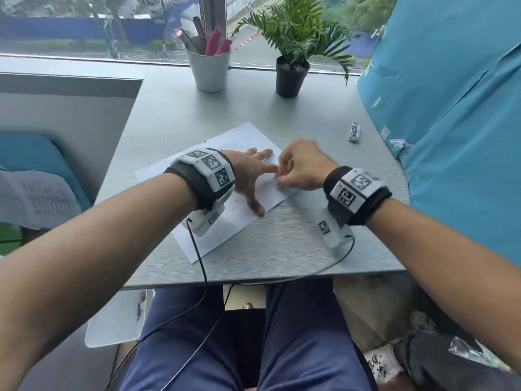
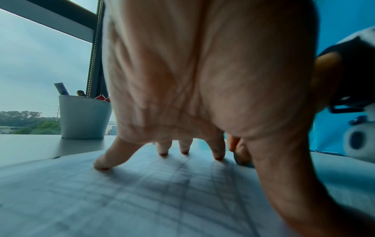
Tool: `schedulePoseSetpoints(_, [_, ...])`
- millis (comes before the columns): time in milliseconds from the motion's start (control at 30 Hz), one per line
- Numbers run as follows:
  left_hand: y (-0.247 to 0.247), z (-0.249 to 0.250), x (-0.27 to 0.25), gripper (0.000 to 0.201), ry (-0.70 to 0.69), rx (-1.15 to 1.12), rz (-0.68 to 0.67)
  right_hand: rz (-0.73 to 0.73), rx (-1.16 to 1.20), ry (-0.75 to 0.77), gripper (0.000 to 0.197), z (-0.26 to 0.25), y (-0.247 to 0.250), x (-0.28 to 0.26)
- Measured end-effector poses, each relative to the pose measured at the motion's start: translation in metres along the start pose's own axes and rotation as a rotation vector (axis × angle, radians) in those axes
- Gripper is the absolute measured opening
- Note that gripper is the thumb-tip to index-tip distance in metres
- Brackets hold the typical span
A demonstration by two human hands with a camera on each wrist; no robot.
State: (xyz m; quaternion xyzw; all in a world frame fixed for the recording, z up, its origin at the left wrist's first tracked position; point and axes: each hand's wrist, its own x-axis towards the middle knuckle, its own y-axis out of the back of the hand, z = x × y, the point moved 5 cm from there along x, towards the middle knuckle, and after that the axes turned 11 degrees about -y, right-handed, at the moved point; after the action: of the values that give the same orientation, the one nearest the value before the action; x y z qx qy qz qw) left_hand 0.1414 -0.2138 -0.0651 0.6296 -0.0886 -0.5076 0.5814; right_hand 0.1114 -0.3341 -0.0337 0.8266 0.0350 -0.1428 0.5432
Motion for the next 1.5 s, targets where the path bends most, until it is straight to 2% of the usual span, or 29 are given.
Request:
schedulePoseSetpoints(100, [0.001, -0.001, 0.001, 0.126, 0.01, 0.039, -0.016, -0.102, 0.022, 0.079, 0.006, -0.011, -0.013, -0.01])
schedulePoseSetpoints(267, [0.002, 0.002, -0.001, 0.128, 0.015, 0.042, -0.026, 0.001, 0.082, -0.098, 0.007, 0.026, 0.022, 0.016])
schedulePoseSetpoints(367, [0.003, 0.005, -0.004, 0.126, 0.017, 0.056, -0.04, 0.006, -0.002, -0.019, 0.005, 0.009, 0.008, 0.005])
schedulePoseSetpoints(467, [0.004, 0.005, -0.006, 0.126, 0.002, 0.077, -0.055, -0.103, -0.007, 0.062, 0.009, -0.003, -0.008, -0.007])
schedulePoseSetpoints(633, [0.001, 0.003, -0.008, 0.131, -0.007, 0.058, -0.071, 0.009, 0.071, -0.028, 0.008, 0.029, 0.016, 0.008])
schedulePoseSetpoints(800, [-0.001, 0.004, -0.014, 0.129, -0.055, 0.042, -0.109, -0.056, -0.004, 0.013, 0.01, 0.017, 0.005, -0.005])
schedulePoseSetpoints(867, [-0.001, 0.006, -0.02, 0.12, -0.057, 0.073, -0.109, -0.087, 0.012, 0.009, 0.01, 0.016, 0.002, -0.011])
schedulePoseSetpoints(1000, [-0.002, 0.003, -0.032, 0.081, -0.075, -0.015, 0.03, -0.058, 0.013, 0.053, 0.01, 0.004, -0.014, -0.026])
schedulePoseSetpoints(1100, [-0.008, 0.003, -0.04, 0.067, -0.122, -0.158, 0.192, -0.047, 0.019, 0.118, 0.01, -0.01, -0.027, -0.037])
schedulePoseSetpoints(1233, [-0.016, 0.006, -0.05, 0.073, -0.213, -0.24, 0.283, -0.121, 0.008, 0.125, 0.012, -0.016, -0.022, -0.032])
schedulePoseSetpoints(1367, [-0.016, -0.006, -0.054, 0.094, -0.092, -0.197, 0.321, -0.06, 0.017, 0.101, 0.012, -0.013, -0.012, -0.017])
schedulePoseSetpoints(1500, [-0.012, -0.015, -0.056, 0.087, -0.051, -0.142, 0.31, -0.05, -0.013, 0.127, 0.014, -0.016, -0.019, -0.021])
